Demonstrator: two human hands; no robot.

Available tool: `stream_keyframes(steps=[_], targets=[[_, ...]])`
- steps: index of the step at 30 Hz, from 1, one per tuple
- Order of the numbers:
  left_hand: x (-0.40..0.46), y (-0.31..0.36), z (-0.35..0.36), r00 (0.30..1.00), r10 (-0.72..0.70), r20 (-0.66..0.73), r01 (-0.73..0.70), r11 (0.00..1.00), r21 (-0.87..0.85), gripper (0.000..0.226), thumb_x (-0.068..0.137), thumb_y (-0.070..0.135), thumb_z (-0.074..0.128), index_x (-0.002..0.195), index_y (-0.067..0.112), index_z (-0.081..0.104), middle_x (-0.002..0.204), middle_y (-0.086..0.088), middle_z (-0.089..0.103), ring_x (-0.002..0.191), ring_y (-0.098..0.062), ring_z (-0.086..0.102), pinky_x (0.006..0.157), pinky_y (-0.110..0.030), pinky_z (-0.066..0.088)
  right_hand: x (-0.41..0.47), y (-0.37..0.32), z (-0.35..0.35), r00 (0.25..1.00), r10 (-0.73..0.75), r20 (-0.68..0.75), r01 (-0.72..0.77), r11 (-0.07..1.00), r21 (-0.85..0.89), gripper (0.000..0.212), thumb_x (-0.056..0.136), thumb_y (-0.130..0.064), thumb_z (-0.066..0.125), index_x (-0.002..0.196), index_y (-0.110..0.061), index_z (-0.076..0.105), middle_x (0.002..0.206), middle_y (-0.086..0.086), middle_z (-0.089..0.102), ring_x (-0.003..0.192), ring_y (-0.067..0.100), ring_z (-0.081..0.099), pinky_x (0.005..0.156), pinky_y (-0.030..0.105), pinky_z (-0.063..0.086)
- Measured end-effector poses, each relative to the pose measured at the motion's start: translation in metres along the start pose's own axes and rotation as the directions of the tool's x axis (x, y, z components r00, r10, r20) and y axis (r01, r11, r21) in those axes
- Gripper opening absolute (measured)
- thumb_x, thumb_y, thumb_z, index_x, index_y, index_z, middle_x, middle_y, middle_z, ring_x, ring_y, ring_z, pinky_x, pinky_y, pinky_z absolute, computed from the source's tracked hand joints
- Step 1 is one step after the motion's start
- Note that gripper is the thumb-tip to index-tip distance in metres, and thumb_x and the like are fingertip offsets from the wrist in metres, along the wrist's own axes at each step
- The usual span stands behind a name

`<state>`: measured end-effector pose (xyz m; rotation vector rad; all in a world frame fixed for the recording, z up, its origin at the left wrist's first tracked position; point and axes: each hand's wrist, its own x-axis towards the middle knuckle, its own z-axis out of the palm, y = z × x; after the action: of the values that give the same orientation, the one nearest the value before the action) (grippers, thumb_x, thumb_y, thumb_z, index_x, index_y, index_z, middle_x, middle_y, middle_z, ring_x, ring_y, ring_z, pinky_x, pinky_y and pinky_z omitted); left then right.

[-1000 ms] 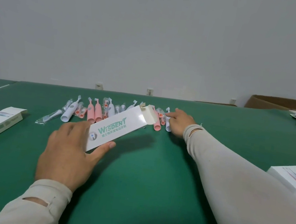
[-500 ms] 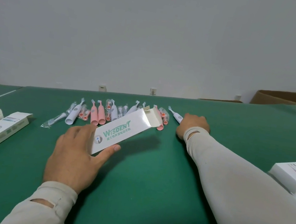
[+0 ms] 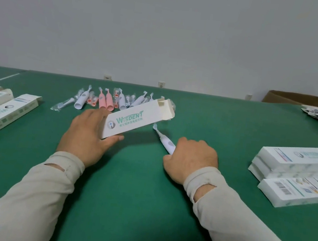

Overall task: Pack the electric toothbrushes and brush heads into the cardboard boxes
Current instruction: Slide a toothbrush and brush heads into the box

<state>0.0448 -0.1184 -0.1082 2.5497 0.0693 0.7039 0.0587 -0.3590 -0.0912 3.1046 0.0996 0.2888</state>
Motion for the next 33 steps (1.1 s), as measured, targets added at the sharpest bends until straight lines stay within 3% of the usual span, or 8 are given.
stream_keyframes(steps=[5, 8, 11, 16, 18, 24, 28, 33], targets=[[-0.004, -0.004, -0.002, 0.998, -0.06, -0.021, 0.06, 0.997, -0.038, 0.067, 0.075, 0.043, 0.082, 0.132, 0.021, 0.055, 0.126, -0.004, 0.054, 0.117, -0.03, 0.05, 0.098, -0.049, 0.046, -0.003, 0.003, -0.001, 0.991, -0.118, -0.064, 0.119, 0.993, 0.011, 0.045, 0.091, -0.064, 0.047, 0.108, -0.024, 0.057, 0.108, 0.002, 0.053, 0.103, 0.024, 0.049, 0.078, 0.036, 0.042], [-0.003, -0.003, 0.0, 0.998, -0.057, -0.02, 0.056, 0.997, -0.047, 0.068, 0.075, 0.041, 0.082, 0.133, 0.019, 0.055, 0.126, -0.006, 0.054, 0.118, -0.031, 0.049, 0.1, -0.048, 0.044, 0.001, 0.006, 0.003, 0.988, -0.137, -0.072, 0.141, 0.989, 0.051, 0.047, 0.09, -0.066, 0.046, 0.099, -0.023, 0.063, 0.099, 0.0, 0.053, 0.103, 0.024, 0.052, 0.073, 0.034, 0.04], [-0.001, -0.002, 0.001, 0.997, -0.059, -0.047, 0.056, 0.997, -0.049, 0.065, 0.075, 0.041, 0.082, 0.131, 0.018, 0.056, 0.126, -0.007, 0.055, 0.118, -0.032, 0.049, 0.1, -0.049, 0.043, 0.007, 0.016, 0.001, 0.996, -0.016, -0.086, 0.043, 0.946, 0.322, 0.049, 0.086, -0.065, 0.05, 0.076, -0.018, 0.061, 0.073, -0.003, 0.06, 0.073, 0.022, 0.06, 0.057, 0.029, 0.041], [-0.001, -0.003, 0.003, 0.998, -0.047, -0.049, 0.046, 0.999, -0.029, 0.064, 0.076, 0.038, 0.082, 0.131, 0.02, 0.056, 0.133, -0.005, 0.051, 0.123, -0.03, 0.046, 0.104, -0.047, 0.041, 0.017, 0.055, -0.009, 0.965, 0.257, -0.053, -0.021, 0.279, 0.96, 0.05, 0.082, -0.046, 0.066, 0.045, -0.021, 0.043, 0.044, -0.011, 0.036, 0.043, 0.015, 0.029, 0.038, 0.02, 0.029], [-0.001, -0.001, 0.005, 1.0, -0.027, -0.007, 0.027, 0.999, -0.018, 0.064, 0.077, 0.037, 0.083, 0.132, 0.021, 0.055, 0.137, -0.004, 0.049, 0.126, -0.029, 0.045, 0.107, -0.045, 0.039, 0.016, 0.061, -0.007, 0.976, 0.218, 0.002, -0.008, 0.028, 1.0, 0.034, 0.084, -0.04, 0.068, 0.062, -0.016, 0.059, 0.051, -0.002, 0.044, 0.045, 0.014, 0.035, 0.042, 0.022, 0.034], [0.001, -0.001, 0.007, 0.999, 0.035, 0.032, -0.033, 0.999, -0.041, 0.062, 0.076, 0.031, 0.084, 0.132, 0.026, 0.058, 0.145, -0.002, 0.043, 0.136, -0.027, 0.037, 0.112, -0.036, 0.026, 0.018, 0.053, -0.012, 0.987, 0.156, -0.024, 0.078, -0.351, 0.933, 0.011, 0.084, -0.008, 0.068, 0.091, -0.001, 0.064, 0.079, 0.009, 0.074, 0.068, 0.018, 0.072, 0.053, 0.023, 0.055], [0.0, -0.001, 0.007, 0.998, 0.047, 0.042, -0.044, 0.997, -0.064, 0.063, 0.076, 0.03, 0.085, 0.133, 0.027, 0.059, 0.147, -0.002, 0.041, 0.138, -0.024, 0.036, 0.112, -0.032, 0.025, 0.014, 0.047, -0.012, 0.997, 0.072, -0.019, 0.046, -0.394, 0.918, 0.013, 0.091, -0.011, 0.064, 0.094, 0.001, 0.065, 0.078, 0.012, 0.074, 0.071, 0.02, 0.072, 0.06, 0.026, 0.058], [-0.001, 0.001, 0.008, 0.996, 0.074, 0.043, -0.069, 0.993, -0.099, 0.063, 0.075, 0.029, 0.086, 0.132, 0.028, 0.059, 0.148, -0.002, 0.042, 0.14, -0.021, 0.034, 0.112, -0.027, 0.023, 0.011, 0.042, -0.011, 0.997, 0.057, -0.056, 0.069, -0.249, 0.966, 0.014, 0.094, -0.018, 0.068, 0.096, -0.004, 0.07, 0.086, 0.009, 0.077, 0.072, 0.018, 0.072, 0.059, 0.023, 0.056]])
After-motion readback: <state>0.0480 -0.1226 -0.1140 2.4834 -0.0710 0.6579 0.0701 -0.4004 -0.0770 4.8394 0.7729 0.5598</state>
